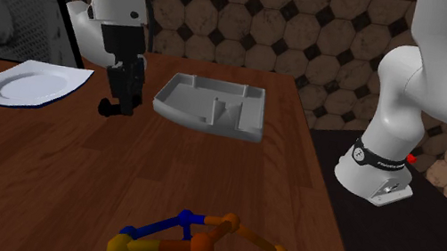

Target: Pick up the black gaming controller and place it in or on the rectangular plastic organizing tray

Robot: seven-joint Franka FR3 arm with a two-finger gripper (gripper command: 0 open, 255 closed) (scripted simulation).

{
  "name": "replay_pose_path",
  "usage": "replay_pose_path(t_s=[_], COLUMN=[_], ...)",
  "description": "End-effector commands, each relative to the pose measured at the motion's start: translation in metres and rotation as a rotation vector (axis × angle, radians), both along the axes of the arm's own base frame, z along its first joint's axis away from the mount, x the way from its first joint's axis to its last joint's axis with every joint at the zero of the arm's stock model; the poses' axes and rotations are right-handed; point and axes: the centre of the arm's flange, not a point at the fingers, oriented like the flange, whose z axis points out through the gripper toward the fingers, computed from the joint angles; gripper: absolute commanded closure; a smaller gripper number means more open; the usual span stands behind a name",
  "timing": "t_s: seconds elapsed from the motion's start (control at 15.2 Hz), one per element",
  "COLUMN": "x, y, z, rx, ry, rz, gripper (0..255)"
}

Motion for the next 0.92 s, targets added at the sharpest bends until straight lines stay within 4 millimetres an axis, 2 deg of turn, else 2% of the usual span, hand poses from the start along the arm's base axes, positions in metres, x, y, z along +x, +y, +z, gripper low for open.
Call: replay_pose_path(t_s=[0.0, 0.86], x=[0.0, 0.0], y=[0.0, 0.0], z=[0.008, 0.077], rx=[0.0, 0.0], ry=[0.0, 0.0], rz=[0.0, 0.0], gripper=[255, 255])
